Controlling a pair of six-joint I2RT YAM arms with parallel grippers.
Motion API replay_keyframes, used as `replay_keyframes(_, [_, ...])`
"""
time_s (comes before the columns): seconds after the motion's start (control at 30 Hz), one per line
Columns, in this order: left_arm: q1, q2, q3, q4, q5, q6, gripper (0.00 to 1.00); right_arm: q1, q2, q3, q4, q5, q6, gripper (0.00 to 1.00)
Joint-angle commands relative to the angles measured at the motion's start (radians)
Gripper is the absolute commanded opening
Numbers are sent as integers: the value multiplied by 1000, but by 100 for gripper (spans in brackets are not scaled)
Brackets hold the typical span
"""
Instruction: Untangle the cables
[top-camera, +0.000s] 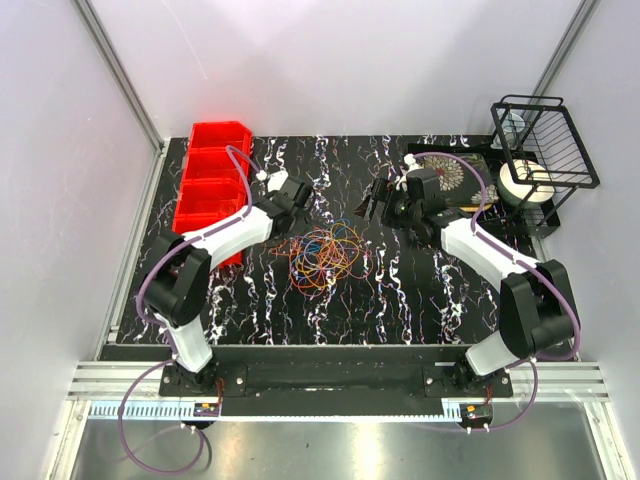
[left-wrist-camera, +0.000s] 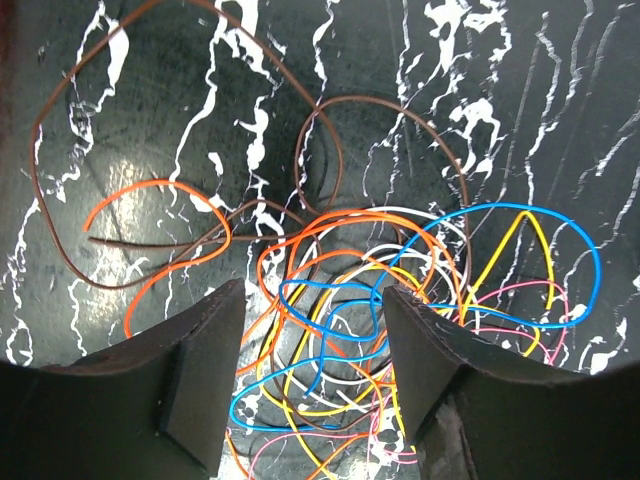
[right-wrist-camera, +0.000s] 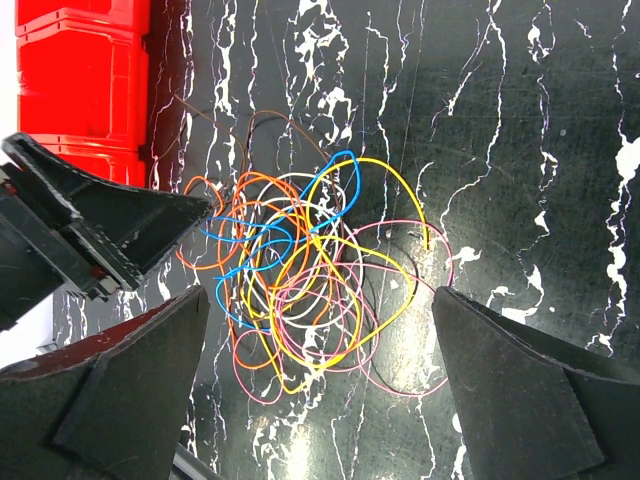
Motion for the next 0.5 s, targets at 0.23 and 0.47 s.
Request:
replay_keyframes(0.23, [-29, 59, 68, -69, -77, -69, 52, 6, 23, 42, 17, -16, 15, 100])
replay_keyframes(0.47, [-29, -8, 112, -89, -157, -38, 0, 6, 14, 40, 9, -7, 8, 100])
